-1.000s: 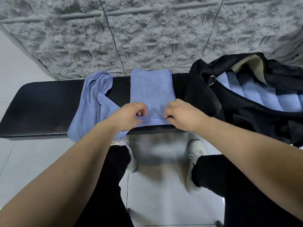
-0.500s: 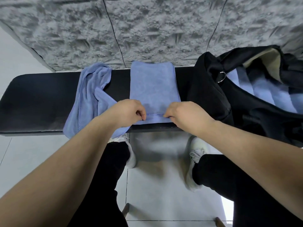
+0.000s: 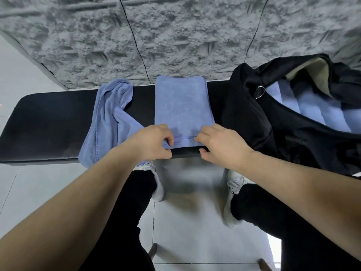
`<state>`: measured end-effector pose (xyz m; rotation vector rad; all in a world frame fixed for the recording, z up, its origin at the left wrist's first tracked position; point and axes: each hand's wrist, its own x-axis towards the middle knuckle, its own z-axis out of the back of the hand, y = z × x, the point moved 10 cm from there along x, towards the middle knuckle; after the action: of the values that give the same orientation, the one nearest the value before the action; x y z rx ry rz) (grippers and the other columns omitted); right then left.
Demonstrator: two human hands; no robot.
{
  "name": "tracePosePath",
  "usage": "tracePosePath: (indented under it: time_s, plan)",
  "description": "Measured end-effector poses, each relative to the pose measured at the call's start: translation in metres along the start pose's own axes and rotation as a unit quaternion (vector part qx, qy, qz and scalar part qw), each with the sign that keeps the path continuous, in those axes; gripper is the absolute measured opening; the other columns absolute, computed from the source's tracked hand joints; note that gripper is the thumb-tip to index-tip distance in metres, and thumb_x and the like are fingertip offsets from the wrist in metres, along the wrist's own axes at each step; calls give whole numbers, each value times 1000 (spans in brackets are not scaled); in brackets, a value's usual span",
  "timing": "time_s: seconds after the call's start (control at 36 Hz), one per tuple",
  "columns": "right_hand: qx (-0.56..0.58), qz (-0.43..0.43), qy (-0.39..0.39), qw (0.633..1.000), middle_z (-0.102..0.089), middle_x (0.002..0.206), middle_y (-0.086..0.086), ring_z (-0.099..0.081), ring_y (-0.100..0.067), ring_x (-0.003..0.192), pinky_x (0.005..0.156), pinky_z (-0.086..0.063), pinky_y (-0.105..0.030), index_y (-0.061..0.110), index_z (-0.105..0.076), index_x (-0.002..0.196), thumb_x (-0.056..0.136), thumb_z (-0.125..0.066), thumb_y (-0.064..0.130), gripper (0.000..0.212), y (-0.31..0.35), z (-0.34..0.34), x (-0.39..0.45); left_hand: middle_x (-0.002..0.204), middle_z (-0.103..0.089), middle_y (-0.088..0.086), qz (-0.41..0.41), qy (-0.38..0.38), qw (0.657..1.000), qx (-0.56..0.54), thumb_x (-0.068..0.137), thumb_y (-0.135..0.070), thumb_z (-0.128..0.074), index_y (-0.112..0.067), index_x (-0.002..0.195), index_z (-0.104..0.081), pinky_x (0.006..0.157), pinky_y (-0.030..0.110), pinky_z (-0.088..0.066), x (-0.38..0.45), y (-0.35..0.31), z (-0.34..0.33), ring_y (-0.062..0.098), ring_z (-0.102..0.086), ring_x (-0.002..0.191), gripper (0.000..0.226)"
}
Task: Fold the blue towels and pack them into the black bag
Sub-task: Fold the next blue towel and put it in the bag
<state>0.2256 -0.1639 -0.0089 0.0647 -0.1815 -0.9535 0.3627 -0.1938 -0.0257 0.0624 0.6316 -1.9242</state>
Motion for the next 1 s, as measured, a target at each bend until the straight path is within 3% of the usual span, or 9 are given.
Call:
tracePosePath:
  time_s: [0.17, 0.33, 0.42, 0.5, 0.58, 0.67, 0.75, 0.86, 1.0]
  plan:
    - [-45, -6, -32, 998, -62, 76, 3, -57, -24, 68, 61, -42, -31, 19, -74, 89, 65, -73, 6, 28, -6, -1, 4, 93, -58, -8, 13, -20, 1000, 7, 78, -9, -63, -27, 87, -57, 75, 34, -49, 4, -1, 4, 18, -57, 84, 21]
    - [-12, -20, -34, 999, -64, 78, 2, -57, -26, 74, 66, -43, -34, 17, -76, 89, 73, -60, 12, 24, -10, 2, 7, 94, -61, -9, 52, -47, 998, 4, 83, -18, -63, -23, 93, -67, 79, 34, -52, 7, 5, 9, 16, -60, 87, 12]
    - [9, -35, 0, 999, -62, 92, -3, -56, -27, 83, 69, -40, -35, 12, -74, 103, 81, -60, 10, 26, -13, -3, 7, 90, -66, -6, 84, -52, 994, -52, 84, -19, -63, -24, 89, -68, 77, 30, -50, 8, 14, 10, 16, -61, 86, 9]
    - [60, -54, 45, 996, -58, 113, -3, -52, -26, 101, 84, -40, -36, 13, -66, 124, 94, -48, 11, 34, -18, -7, 9, 87, -67, 0, 93, -49, 990, -96, 88, -18, -61, -25, 87, -66, 72, 21, -45, 10, 19, 8, 17, -61, 85, 9]
    - [104, -92, 67, 988, -59, 124, 1, -49, -22, 111, 97, -39, -34, 19, -60, 131, 98, -42, 13, 38, -28, -9, 12, 87, -66, 6, 87, -49, 987, -129, 91, -11, -54, -20, 96, -62, 73, 22, -43, 11, 20, 7, 18, -57, 82, 13]
    - [159, -137, 66, 975, -63, 126, 6, -49, -20, 110, 95, -40, -30, 25, -56, 130, 98, -44, 14, 36, -40, -9, 14, 83, -63, 0, 62, -52, 986, -148, 91, -2, -50, -22, 100, -55, 74, 23, -43, 11, 20, 9, 8, -52, 72, 22]
    - [178, -155, 76, 969, -66, 116, 3, -53, -22, 104, 85, -44, -31, 29, -53, 124, 97, -45, 14, 33, -45, -12, 17, 86, -54, -8, 34, -77, 987, -134, 90, 1, -52, -29, 88, -52, 71, 23, -41, 13, 19, 16, 0, -49, 68, 30]
    - [176, -180, 87, 964, -66, 97, -3, -57, -25, 86, 77, -51, -39, 31, -57, 113, 96, -45, 17, 25, -50, -11, 20, 83, -49, -9, 30, -98, 991, -85, 88, 2, -53, -28, 76, -56, 78, 31, -46, 15, 18, 23, 16, -53, 78, 32]
    - [166, -194, 89, 963, -65, 112, 3, -58, -22, 101, 85, -49, -37, 31, -65, 113, 96, -47, 20, 27, -52, -9, 23, 80, -52, -13, 57, -112, 990, -60, 89, -3, -53, -23, 79, -63, 72, 30, -46, 15, 17, 27, 9, -51, 71, 24]
